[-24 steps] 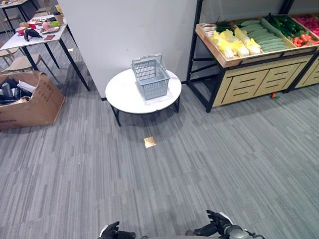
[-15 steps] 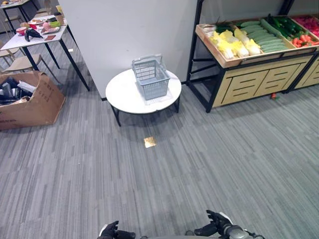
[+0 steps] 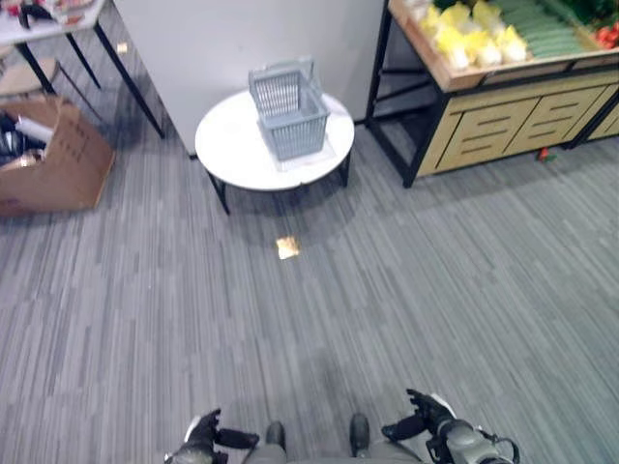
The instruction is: Get the vegetables into the basket
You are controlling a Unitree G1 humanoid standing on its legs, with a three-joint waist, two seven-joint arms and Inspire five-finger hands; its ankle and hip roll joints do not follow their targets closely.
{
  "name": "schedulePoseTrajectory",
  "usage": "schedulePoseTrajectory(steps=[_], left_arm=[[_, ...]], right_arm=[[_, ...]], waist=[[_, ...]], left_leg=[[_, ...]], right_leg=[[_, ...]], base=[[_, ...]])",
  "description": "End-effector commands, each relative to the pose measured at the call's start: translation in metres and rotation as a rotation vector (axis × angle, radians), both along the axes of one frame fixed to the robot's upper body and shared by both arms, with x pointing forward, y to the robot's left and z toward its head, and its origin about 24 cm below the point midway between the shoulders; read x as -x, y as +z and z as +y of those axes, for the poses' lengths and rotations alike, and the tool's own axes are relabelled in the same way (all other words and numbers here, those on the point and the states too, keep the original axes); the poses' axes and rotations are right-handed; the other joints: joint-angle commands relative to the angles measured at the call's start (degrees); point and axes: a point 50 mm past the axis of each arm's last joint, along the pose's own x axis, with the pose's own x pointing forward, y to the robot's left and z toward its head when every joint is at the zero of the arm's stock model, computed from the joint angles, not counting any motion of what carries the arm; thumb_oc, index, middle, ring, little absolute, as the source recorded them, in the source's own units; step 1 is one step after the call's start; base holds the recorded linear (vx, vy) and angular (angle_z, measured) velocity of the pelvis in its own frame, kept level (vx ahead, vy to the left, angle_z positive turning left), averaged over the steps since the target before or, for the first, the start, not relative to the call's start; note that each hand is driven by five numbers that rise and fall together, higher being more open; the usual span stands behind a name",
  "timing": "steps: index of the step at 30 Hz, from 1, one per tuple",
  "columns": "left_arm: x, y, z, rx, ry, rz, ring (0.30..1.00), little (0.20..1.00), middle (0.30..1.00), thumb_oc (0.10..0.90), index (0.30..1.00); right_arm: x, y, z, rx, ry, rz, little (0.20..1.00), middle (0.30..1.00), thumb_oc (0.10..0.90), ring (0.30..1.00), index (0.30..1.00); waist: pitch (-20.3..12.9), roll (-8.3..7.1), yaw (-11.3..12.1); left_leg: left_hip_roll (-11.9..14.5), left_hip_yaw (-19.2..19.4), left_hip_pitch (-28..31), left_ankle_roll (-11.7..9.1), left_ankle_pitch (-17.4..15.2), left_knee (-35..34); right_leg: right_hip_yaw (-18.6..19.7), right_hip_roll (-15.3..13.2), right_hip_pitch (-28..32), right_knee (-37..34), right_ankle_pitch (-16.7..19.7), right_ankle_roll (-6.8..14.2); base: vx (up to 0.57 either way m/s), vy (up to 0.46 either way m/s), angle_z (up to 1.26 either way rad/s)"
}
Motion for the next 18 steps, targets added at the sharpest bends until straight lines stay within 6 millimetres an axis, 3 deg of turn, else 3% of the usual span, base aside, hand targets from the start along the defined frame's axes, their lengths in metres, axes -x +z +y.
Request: schedulePoseTrajectory(steps=[1,3,4,9,12,14,15,16,18], left_arm=[[0.004,0.004,0.017,-0.054,0.036,0.001,1.000,1.000,1.000,0.900,1.000],[-0.001,0.006,0.019,-0.059,0.062,-0.025,1.000,1.000,1.000,0.900,1.000],[0.000,0.006,0.019,-0.059,0.062,-0.025,1.000,1.000,1.000,0.900,1.000],[0.011,0.002,0.017,-0.060,0.074,0.000,1.000,1.000,1.000,0.900,1.000],[0.017,0.001,0.020,-0.062,0.078,0.014,1.000,1.000,1.000,0.900,1.000],[0.025,0.000,0.022,-0.064,0.081,0.036,1.000,1.000,1.000,0.900,1.000],[0.021,0.001,0.023,-0.073,0.060,0.034,1.000,1.000,1.000,0.900,1.000],[0.021,0.001,0.023,-0.074,0.060,0.034,1.000,1.000,1.000,0.900,1.000],[0.019,0.003,0.027,-0.090,0.032,0.041,1.000,1.000,1.000,0.900,1.000]], right_arm=[[0.004,0.003,-0.015,0.055,0.016,-0.003,1.000,1.000,0.900,1.000,1.000],[0.000,0.006,-0.022,0.077,-0.009,-0.019,1.000,1.000,0.900,1.000,1.000],[0.000,0.006,-0.022,0.076,-0.009,-0.019,1.000,1.000,0.900,1.000,1.000],[0.005,0.004,-0.022,0.085,0.000,-0.007,1.000,1.000,0.900,1.000,1.000],[0.011,0.002,-0.021,0.077,-0.007,0.010,1.000,1.000,0.900,1.000,1.000],[0.018,-0.002,-0.015,0.063,0.002,0.033,1.000,1.000,0.900,1.000,1.000],[0.023,-0.005,-0.009,0.049,0.004,0.050,1.000,1.000,0.900,1.000,1.000],[0.023,-0.005,-0.009,0.049,0.004,0.050,1.000,1.000,0.900,1.000,1.000],[0.028,-0.009,-0.002,0.032,0.011,0.070,1.000,1.000,0.900,1.000,1.000]], waist=[[0.2,-3.14,0.0],[0.5,-3.19,0.9],[0.5,-3.24,0.9],[-0.2,-2.48,3.1],[-1.2,-2.47,4.2],[-2.7,-3.35,4.3],[-3.1,-4.57,4.0],[-3.1,-4.62,4.0],[-4.0,-6.39,3.8]], left_leg=[[-0.8,-2.4,-0.1,0.3,1.4,6.2],[-2.5,-3.2,-5.9,1.4,1.5,2.1],[-2.6,-3.2,-5.8,1.4,1.5,2.1],[-1.7,-3.0,-10.6,0.8,7.6,-6.9],[-1.7,-2.0,-10.9,0.6,9.1,-7.5],[-1.7,-1.5,-9.8,1.6,8.2,-7.5],[-2.4,-0.1,-9.7,2.5,7.5,-6.5],[-2.4,0.0,-9.7,2.6,7.4,-6.5],[-3.4,1.9,-9.3,4.0,5.4,-5.2]], right_leg=[[1.8,-3.7,1.7,4.4,-3.2,2.1],[1.4,-4.7,3.5,3.3,-4.4,2.7],[1.5,-4.8,3.5,3.4,-4.5,2.7],[4.1,-4.1,7.6,2.1,-6.9,3.5],[6.4,-4.4,10.4,2.1,-8.1,4.3],[7.4,-5.7,11.0,2.6,-8.9,5.3],[8.2,-7.2,10.3,4.1,-7.8,6.7],[8.2,-7.2,10.3,4.1,-7.8,6.7],[9.6,-9.2,9.0,5.8,-3.9,8.5]], base=[[0.14,-0.023,0.41],[0.20,0.050,0.33],[0.18,0.080,0.20],[0.22,0.112,-0.13],[0.40,0.283,-0.45],[0.26,0.273,-0.95],[0.14,0.189,-0.70],[0.21,0.282,-0.40],[0.20,0.249,-0.05]])
